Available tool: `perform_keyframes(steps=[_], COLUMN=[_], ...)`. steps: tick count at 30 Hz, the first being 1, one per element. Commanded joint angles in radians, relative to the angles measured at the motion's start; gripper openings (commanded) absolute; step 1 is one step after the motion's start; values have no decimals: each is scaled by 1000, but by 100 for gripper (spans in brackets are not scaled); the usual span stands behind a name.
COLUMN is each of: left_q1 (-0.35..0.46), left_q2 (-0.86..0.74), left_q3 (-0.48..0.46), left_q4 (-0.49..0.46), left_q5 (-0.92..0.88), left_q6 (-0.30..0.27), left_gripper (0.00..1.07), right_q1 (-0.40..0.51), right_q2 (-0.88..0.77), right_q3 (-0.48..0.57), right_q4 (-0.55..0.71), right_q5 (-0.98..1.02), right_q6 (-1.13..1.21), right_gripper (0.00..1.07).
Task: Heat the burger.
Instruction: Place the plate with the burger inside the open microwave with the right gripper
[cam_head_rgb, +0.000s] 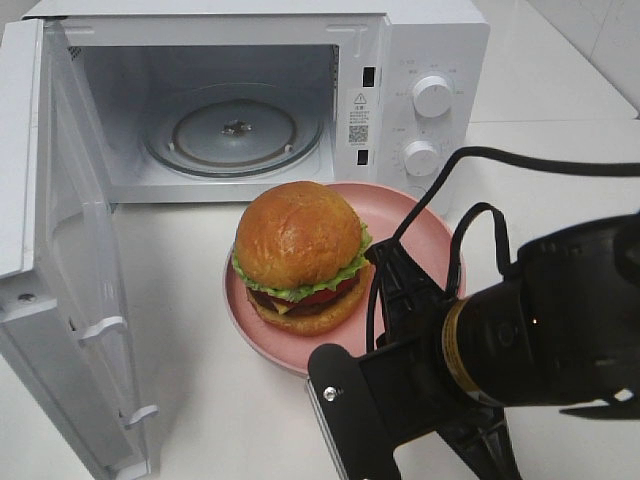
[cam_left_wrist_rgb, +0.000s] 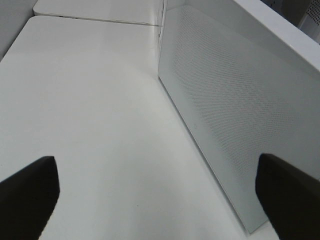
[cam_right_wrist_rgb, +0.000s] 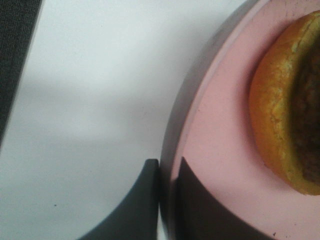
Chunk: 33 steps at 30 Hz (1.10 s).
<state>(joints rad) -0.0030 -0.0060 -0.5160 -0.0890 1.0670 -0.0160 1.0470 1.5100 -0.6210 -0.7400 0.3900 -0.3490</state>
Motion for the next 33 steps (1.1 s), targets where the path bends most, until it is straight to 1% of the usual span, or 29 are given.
perform_keyframes(steps=[1,2,3,4,5,6,7,8,9,10,11,12,13,14,16,18,21,22,24,25,26,27,28,29,30,32,33], left_q1=[1,1,1,1,1,1,1,1,1,1,1,1,1,1,1,1,1,1,1,1,1,1,1,1,1,1,1], left_q2=[-17,-17,-17,-17,-17,-17,-17,-17,-17,-17,-17,-17,-17,-17,-17,-17,-17,-17,-17,-17,-17,-17,-17,-17,-17,-17,-17], left_q3=[0,0,0,0,0,0,0,0,0,0,0,0,0,0,0,0,0,0,0,0,0,0,0,0,0,0,0], left_q4=[-10,-10,-10,-10,-10,-10,-10,-10,-10,-10,-10,-10,-10,-10,-10,-10,-10,-10,-10,-10,-10,-10,-10,-10,-10,-10,-10], left_q5=[1,1,1,1,1,1,1,1,1,1,1,1,1,1,1,1,1,1,1,1,1,1,1,1,1,1,1], left_q6=[-1,-1,-1,-1,-1,-1,-1,-1,-1,-1,-1,-1,-1,-1,-1,-1,-1,-1,-1,-1,-1,-1,-1,-1,-1,-1,-1], left_gripper=[100,100,100,100,100,100,100,100,100,100,100,100,100,100,100,100,100,100,100,100,100,100,100,100,100,100,100], right_q1=[-60,-60,-89,-103,-103,-128,-138,-138,-157,-167,-167,-187,-187,-208,-215,-254,-262,-280,-286,-300,-300,-313,-314,-314,-314,-314,-314], right_q2=[-10,-10,-10,-10,-10,-10,-10,-10,-10,-10,-10,-10,-10,-10,-10,-9,-9,-9,-9,-6,-6,-6,-3,-3,-3,-3,-3], right_q3=[-38,-38,-43,-43,-43,-43,-43,-43,-43,-43,-43,-43,-43,-43,-43,-43,-43,-43,-43,-43,-43,-43,-43,-43,-43,-43,-43], right_q4=[78,78,132,161,161,228,265,265,325,351,351,411,411,464,484,595,627,685,706,754,754,818,845,845,881,878,857], right_q5=[-37,-37,-49,-64,-64,-90,-106,-106,-133,-144,-144,-171,-171,-194,-203,-236,-240,-245,-245,-245,-245,-245,-248,-248,-264,-271,-275], right_q6=[-209,-209,-296,-336,-336,-411,-453,-453,-528,-573,-573,-655,-655,-742,-775,-923,-951,-1022,-1051,-1115,-1115,-1191,-1226,-1226,-1270,-1275,-1274], right_gripper=[0,0,0,0,0,0,0,0,0,0,0,0,0,0,0,0,0,0,0,0,0,0,0,0,0,0,0])
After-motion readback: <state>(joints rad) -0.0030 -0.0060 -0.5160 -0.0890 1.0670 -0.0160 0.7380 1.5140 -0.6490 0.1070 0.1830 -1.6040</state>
